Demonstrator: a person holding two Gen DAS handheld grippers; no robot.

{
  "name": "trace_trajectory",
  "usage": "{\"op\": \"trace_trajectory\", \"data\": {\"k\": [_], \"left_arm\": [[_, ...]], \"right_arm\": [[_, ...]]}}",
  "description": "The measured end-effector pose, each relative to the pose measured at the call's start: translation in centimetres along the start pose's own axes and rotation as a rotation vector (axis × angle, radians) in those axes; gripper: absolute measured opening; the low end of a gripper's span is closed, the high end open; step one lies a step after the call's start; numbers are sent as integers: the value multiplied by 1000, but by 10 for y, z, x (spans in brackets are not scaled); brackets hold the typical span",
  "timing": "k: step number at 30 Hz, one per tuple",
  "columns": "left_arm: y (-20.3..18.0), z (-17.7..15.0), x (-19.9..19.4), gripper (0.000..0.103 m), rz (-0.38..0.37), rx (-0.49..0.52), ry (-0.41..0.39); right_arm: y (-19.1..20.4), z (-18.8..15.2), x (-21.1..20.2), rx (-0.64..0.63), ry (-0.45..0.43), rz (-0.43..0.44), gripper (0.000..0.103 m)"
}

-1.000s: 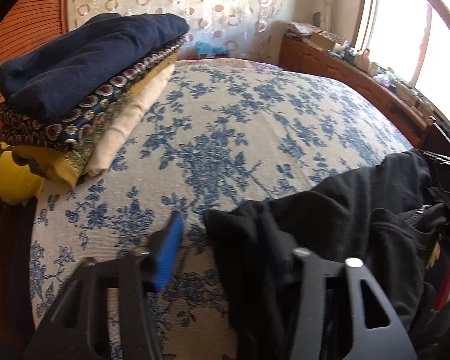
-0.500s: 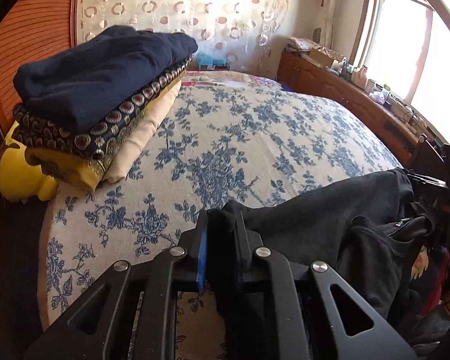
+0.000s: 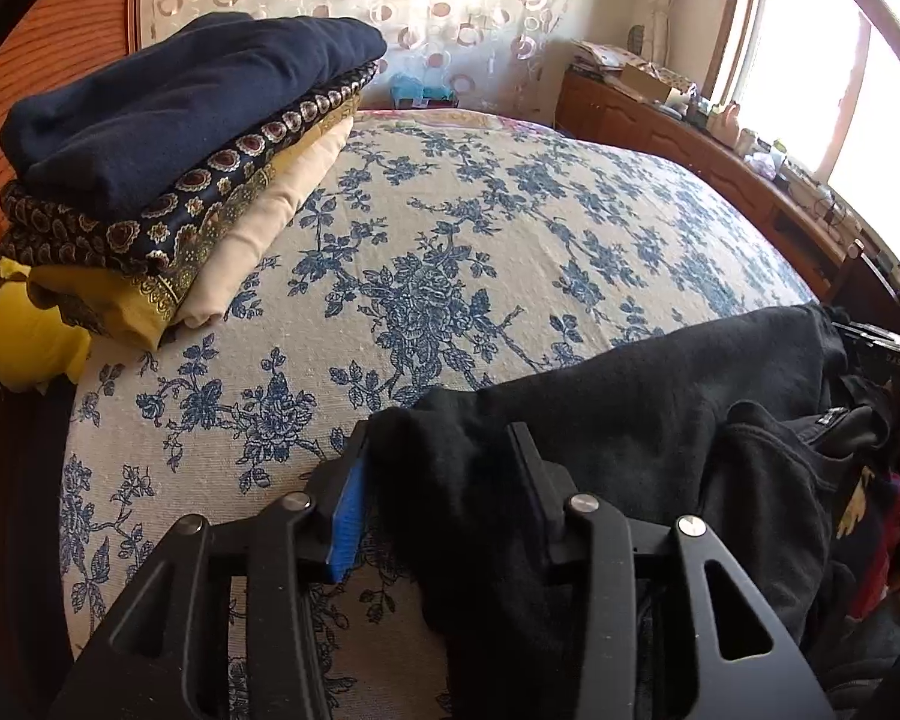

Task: Fold small clothes

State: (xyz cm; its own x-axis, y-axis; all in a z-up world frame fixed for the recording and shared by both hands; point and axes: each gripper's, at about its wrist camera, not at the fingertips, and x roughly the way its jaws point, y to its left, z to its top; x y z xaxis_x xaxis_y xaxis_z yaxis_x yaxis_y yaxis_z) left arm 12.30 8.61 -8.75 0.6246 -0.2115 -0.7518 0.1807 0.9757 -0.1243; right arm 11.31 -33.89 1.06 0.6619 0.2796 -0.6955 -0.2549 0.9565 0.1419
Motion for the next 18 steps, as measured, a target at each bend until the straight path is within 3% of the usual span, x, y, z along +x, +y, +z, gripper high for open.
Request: {"op": "trace_trajectory", "data": {"k": [2,3,4,5,6,11,18], "left_arm": [[-3,-1,1,41,6,8,-6],[-4,-1,2,35,17,15,-3],[-6,0,1,22,25,19,7],[-6,0,0,13,-9,8,22],[-7,1,-1,12,-24,5,26],[-19,9,-50,11,-62,38,-77],[-37,29,-142,10,-108,80,-272]], "right_arm": [[6,0,2,-27,4,-1,57],[10,0,2,-42,6,8,44],[12,-1,2,-49,8,28,37],[15,-2,1,-51,5,36,26],[17,-4,-1,-52,8,49,17],[17,-8,-31,-8,-65,40,12],[36,3,-116,-62,-198,36,12]]}}
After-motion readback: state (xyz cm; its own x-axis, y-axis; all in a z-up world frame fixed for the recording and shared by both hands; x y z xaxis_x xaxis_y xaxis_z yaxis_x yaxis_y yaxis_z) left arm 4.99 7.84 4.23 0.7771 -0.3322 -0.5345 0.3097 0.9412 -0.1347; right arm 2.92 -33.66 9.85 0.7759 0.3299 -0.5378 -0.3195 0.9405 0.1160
